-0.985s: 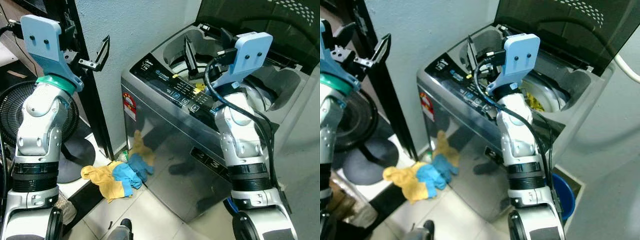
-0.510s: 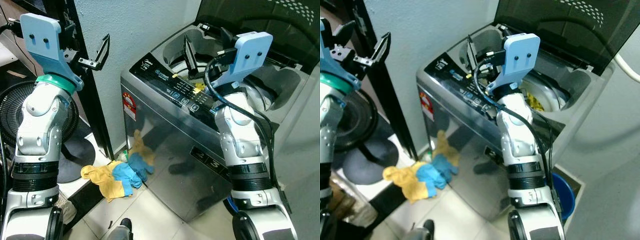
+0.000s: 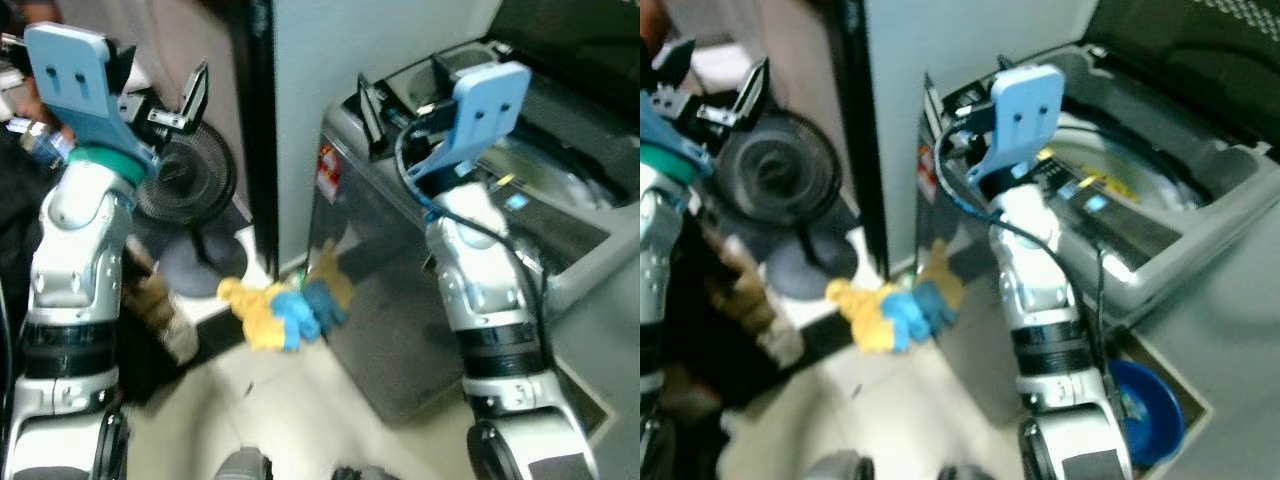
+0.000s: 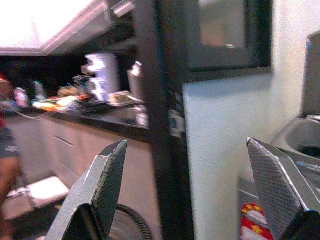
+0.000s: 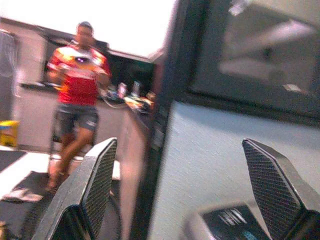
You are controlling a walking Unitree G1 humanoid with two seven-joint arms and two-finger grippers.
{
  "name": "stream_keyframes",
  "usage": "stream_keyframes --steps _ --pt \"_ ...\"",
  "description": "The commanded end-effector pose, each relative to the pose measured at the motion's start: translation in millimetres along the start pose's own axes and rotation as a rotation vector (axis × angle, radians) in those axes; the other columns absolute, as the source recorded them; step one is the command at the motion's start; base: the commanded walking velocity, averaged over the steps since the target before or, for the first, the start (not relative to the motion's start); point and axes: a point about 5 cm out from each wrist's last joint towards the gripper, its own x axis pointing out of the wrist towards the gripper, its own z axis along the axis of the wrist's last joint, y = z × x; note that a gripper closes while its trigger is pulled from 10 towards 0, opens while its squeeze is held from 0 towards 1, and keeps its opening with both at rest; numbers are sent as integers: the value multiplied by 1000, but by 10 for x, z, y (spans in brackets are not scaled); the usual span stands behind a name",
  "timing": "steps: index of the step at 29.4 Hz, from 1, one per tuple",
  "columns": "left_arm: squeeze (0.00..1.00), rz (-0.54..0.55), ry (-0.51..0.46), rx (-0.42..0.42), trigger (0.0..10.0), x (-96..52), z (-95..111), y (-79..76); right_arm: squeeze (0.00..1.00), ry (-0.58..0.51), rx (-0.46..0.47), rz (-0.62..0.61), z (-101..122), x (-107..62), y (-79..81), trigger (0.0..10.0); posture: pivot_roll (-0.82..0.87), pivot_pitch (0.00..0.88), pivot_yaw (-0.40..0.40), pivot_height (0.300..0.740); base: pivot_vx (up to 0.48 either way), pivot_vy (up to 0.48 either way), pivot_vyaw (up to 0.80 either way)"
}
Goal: Clothes washing
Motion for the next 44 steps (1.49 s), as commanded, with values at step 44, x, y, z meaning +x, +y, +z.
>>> stream_keyframes --steps 44 --pt "0 10 -9 27 10000 23 6 -9 0 3 -4 29 -13 -17 21 10000 93 12 11 740 279 0 476"
